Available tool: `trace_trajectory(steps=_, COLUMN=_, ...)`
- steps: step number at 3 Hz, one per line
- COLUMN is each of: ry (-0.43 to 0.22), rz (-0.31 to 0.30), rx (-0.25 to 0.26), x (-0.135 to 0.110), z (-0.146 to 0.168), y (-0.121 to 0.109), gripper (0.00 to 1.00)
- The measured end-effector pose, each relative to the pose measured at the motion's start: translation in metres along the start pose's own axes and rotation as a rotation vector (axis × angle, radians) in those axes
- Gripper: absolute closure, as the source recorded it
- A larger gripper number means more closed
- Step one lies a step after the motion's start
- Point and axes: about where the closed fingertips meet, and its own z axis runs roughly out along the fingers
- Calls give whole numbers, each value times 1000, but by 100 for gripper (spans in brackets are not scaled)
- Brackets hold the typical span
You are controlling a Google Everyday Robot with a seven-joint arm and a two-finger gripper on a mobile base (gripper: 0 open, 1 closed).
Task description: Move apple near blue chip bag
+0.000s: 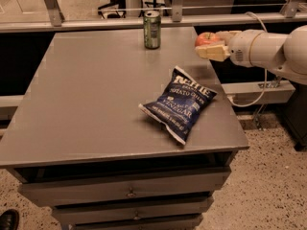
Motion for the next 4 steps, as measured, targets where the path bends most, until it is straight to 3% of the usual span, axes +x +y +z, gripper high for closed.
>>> trace_trajectory(steps=1, ry=57, rz=32, rx=-21, x=26, z=-7, y=-8, gripper=97)
trace_trajectory(steps=2, ry=96, rz=56, rx=-79, x=44, z=-6, y=-4, gripper=75)
trace_trajectory(steps=3, ry=111, rz=75, rx=-168, x=68, z=3, y=11, gripper=44)
trace_trajectory(steps=4, ry=111, rz=74, rx=-184, x=69, z=5, y=13, gripper=20)
